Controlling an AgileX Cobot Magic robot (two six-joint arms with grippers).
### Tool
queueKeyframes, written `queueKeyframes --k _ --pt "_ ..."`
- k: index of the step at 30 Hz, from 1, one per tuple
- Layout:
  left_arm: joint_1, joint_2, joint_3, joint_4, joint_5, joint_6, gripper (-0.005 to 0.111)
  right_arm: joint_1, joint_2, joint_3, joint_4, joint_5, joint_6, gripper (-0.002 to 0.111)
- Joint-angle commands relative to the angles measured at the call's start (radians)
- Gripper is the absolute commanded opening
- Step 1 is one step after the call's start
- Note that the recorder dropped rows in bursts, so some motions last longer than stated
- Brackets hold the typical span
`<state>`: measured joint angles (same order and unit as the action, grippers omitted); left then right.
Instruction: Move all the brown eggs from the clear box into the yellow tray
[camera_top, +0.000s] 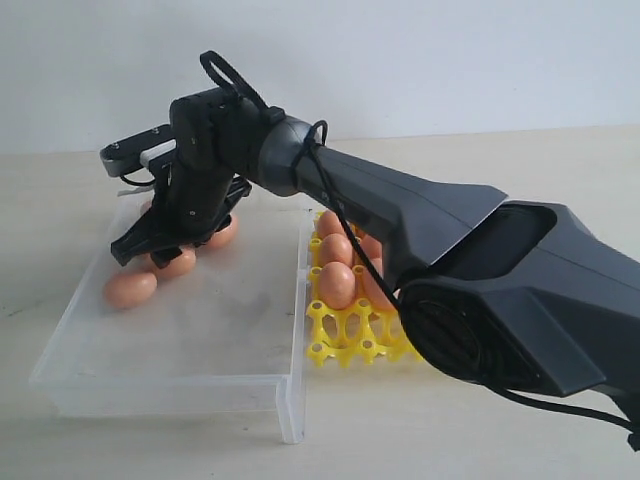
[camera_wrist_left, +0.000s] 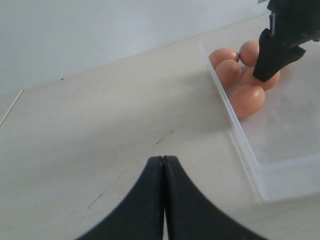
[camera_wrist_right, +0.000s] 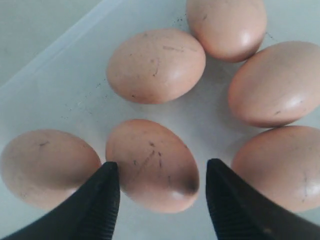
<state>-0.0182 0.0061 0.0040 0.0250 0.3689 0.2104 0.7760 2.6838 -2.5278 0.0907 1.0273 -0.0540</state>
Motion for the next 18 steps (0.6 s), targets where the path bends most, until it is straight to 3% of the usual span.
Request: queueKeyframes --k 1,6,11,18 --pt "-0.002 -0.006 -0.004 0.000 -0.006 -0.005 0.000 -0.004 0.014 -0.001 -0.008 -0.015 -0.006 0.052" --pt "-0.002 -0.006 -0.004 0.000 -0.006 -0.005 0.000 -0.003 0.032 -0.001 0.002 -0.065 -0.052 0.052" --pt "-0.002 -0.006 -0.004 0.000 -0.006 -0.005 0.000 -0.003 0.035 -0.001 0.023 -0.095 -0.202 0.058" --pt "-0.002 -0.006 -0.004 0.000 -0.006 -0.005 0.000 -0.003 0.046 -0.001 0.045 -0.091 -0.371 0.059"
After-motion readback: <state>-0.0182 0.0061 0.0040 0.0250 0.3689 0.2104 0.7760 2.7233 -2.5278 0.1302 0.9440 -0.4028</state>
